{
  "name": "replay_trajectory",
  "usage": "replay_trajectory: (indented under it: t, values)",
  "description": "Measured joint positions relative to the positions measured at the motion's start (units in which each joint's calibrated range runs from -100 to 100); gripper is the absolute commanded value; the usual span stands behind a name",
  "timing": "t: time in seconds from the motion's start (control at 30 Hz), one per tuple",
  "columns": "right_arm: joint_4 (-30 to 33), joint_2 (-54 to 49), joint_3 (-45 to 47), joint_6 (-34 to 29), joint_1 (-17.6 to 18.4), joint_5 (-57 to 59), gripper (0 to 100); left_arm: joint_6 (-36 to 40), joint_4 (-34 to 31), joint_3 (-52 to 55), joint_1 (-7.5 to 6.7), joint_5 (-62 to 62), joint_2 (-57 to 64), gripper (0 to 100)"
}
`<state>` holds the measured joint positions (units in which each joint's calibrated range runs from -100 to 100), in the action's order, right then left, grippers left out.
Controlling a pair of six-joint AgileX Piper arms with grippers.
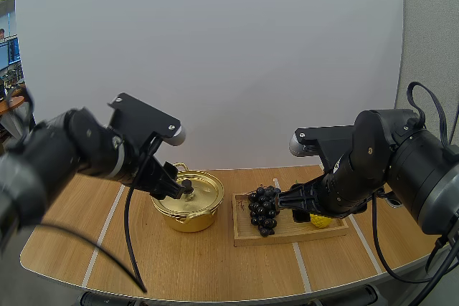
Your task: Open the pot, put the pineapple inside, and close it
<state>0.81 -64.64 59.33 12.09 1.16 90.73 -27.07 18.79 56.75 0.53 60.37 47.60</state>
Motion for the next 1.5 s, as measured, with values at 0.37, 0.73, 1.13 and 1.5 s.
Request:
replay_trajectory:
  t: [0.37,0.73,1.13,1.5]
  values:
    - [0.0,0.0,0.0,0.0,0.0,0.0,100,-3.82,1.02,-13.99,-4.21,3.58,-22.62,100]
    - [0.0,0.0,0.0,0.0,0.0,0.0,100,-3.3,-3.33,-23.75,-5.31,7.74,-38.76,100]
    - [0.0,0.0,0.0,0.0,0.0,0.0,100,-2.74,-6.21,-25.05,-5.31,4.47,-46.11,100]
    - [0.0,0.0,0.0,0.0,0.0,0.0,100,-2.52,-6.56,-25.15,-5.31,3.99,-47.46,74]
